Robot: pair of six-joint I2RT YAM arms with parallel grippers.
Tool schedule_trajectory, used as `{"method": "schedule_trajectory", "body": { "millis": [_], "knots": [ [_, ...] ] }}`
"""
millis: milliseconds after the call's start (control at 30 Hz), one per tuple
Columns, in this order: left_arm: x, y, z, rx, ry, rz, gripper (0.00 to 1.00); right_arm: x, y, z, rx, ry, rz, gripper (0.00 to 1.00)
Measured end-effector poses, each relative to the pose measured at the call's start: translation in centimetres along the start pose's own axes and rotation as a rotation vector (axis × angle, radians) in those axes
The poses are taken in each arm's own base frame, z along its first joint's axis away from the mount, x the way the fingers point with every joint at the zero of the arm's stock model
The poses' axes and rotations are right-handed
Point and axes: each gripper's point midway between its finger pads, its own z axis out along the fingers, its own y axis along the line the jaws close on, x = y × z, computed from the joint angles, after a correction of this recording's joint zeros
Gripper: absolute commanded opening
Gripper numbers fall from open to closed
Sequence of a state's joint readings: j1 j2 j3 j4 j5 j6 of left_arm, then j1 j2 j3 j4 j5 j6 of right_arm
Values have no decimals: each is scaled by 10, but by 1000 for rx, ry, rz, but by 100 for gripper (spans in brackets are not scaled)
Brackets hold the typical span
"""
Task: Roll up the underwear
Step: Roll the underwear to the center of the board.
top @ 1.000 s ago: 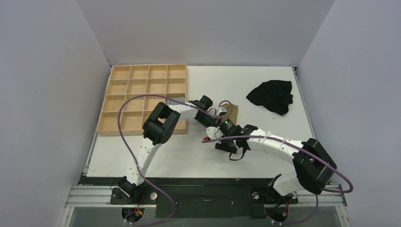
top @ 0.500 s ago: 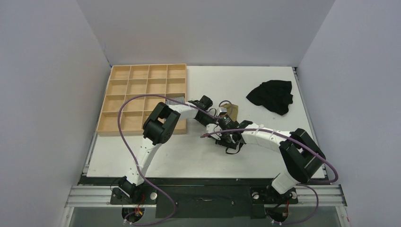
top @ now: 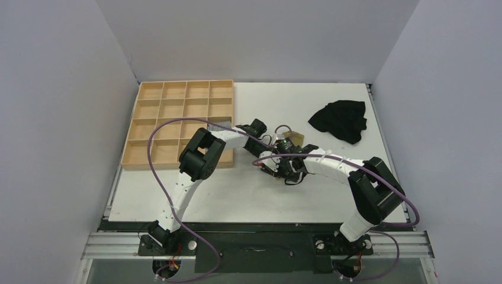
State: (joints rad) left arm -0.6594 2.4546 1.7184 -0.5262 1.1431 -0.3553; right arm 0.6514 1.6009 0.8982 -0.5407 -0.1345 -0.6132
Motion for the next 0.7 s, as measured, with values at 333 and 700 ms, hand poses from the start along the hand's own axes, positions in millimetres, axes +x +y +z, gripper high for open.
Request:
{"method": "schedule_trajectory", "body": {
  "millis": [333, 700],
  "knots": [
    [-4, -9, -8, 17, 0, 17, 45, -3, 17, -7, -152, -55, 61, 0],
    [-23, 0, -43, -15, -105, 29, 59, 13, 24, -9, -292, -56, 190, 0]
  ]
}}
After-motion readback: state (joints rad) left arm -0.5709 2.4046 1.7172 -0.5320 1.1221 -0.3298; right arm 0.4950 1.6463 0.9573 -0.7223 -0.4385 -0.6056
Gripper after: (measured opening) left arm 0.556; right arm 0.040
